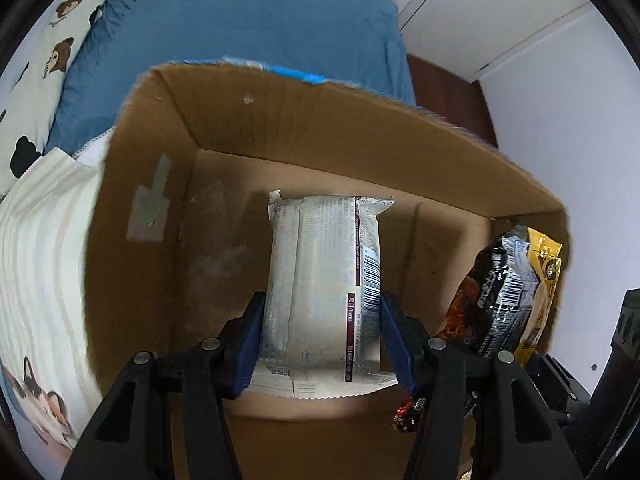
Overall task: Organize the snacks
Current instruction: 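Carry both packs into the cardboard box and open both tools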
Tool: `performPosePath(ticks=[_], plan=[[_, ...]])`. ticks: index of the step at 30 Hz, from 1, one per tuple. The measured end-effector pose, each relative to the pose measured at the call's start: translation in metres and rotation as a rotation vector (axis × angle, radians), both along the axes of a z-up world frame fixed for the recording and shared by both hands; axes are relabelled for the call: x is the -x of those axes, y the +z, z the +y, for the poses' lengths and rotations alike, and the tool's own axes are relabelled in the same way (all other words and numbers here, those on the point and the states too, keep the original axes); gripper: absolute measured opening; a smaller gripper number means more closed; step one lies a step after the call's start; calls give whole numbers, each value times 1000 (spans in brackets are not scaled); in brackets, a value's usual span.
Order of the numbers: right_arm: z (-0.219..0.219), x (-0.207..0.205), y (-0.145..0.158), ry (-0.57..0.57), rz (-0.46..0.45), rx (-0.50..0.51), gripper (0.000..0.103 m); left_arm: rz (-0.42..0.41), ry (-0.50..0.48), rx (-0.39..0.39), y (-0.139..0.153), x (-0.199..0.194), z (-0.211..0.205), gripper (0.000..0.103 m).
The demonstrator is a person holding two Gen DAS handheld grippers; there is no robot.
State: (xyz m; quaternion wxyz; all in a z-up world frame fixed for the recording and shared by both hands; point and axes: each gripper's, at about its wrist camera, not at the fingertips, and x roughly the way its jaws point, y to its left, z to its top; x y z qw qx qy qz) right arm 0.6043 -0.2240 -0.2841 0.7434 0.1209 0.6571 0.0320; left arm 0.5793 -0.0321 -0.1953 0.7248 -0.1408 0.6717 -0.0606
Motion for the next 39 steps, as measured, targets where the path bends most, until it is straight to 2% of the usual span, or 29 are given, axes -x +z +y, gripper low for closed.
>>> performPosePath(ticks=[5,12,13,15,17,22,25,32,39], plan=[[-2,-36,-40,13,50,22,87,27,-36,-28,-12,-7,-8,53],[6,-49,-58,55,112,19,88,43,-49,-41,-10,-5,-18,54],[8,-54,-64,66,123,29,91,42,-58,-44,-10,-4,-20,54],[11,-57,-64,90,121,74,101,25,-67,-72,-7,-1,-22,63],[9,-56,-61,94,105,78,101,3,-77,-85,-1,6,-23,91],[1,-44,-49,87,83,83,101,-35,-75,-86,15,14,-26,94],[-8,-20,-35,79,52,81,101,-58,-72,-85,25,29,-17,94],[-17,29,6,65,-74,81,101,-219,-43,-152,75,88,0,94],[-3,73,44,78,-154,85,101,-324,-33,-206,102,106,-1,94]])
